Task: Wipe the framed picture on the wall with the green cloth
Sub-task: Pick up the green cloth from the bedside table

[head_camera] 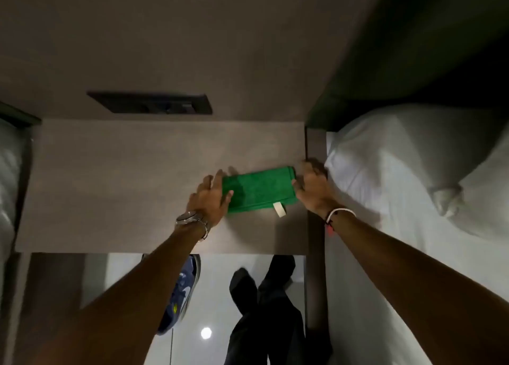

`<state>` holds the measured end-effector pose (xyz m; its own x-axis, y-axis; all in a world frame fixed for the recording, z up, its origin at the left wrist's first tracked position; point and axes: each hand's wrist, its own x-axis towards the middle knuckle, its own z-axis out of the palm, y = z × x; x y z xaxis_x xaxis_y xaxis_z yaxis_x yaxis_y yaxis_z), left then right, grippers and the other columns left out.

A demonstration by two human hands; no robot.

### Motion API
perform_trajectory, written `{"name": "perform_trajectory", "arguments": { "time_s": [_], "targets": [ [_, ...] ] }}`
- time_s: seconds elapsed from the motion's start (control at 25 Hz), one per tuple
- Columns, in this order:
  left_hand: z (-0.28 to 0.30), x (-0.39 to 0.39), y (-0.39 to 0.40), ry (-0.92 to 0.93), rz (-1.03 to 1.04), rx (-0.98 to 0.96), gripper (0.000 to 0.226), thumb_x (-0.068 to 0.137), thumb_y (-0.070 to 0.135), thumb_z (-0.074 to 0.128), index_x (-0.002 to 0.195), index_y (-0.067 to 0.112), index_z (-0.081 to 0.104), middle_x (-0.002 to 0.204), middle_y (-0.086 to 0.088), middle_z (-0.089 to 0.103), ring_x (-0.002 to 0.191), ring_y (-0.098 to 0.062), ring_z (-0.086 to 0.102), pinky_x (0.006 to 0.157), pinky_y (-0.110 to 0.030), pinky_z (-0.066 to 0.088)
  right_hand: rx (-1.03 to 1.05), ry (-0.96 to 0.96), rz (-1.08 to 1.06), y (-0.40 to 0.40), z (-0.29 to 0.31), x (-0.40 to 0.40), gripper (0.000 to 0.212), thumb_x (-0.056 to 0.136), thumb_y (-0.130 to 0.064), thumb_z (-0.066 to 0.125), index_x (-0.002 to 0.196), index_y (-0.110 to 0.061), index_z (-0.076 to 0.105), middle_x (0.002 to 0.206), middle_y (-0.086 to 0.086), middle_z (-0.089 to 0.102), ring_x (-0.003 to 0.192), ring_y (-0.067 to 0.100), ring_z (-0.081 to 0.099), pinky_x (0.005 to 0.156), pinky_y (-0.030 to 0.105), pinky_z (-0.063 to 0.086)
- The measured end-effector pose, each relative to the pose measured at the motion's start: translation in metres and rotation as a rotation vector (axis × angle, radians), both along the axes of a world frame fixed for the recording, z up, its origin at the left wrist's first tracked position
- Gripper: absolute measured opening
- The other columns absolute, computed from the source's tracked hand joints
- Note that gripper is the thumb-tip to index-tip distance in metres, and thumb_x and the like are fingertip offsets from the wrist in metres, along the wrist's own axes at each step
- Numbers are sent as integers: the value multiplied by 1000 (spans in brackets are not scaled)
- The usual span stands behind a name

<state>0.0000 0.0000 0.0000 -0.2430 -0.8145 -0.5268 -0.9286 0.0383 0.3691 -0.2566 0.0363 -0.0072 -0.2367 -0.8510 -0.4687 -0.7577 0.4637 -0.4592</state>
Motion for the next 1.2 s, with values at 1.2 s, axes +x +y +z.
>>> {"name": "perform_trajectory", "arguments": {
  "time_s": [1.2],
  "targets": [
    [299, -83, -98, 838, 445, -209, 31, 74, 1, 83, 96, 15, 65, 85, 1, 70, 81, -14, 68, 76, -22, 58, -879, -443, -689, -42, 270, -37, 25, 89, -9, 70, 108, -1, 59, 100, 8, 73, 95, 21, 72, 87, 35, 60]
  ]
}}
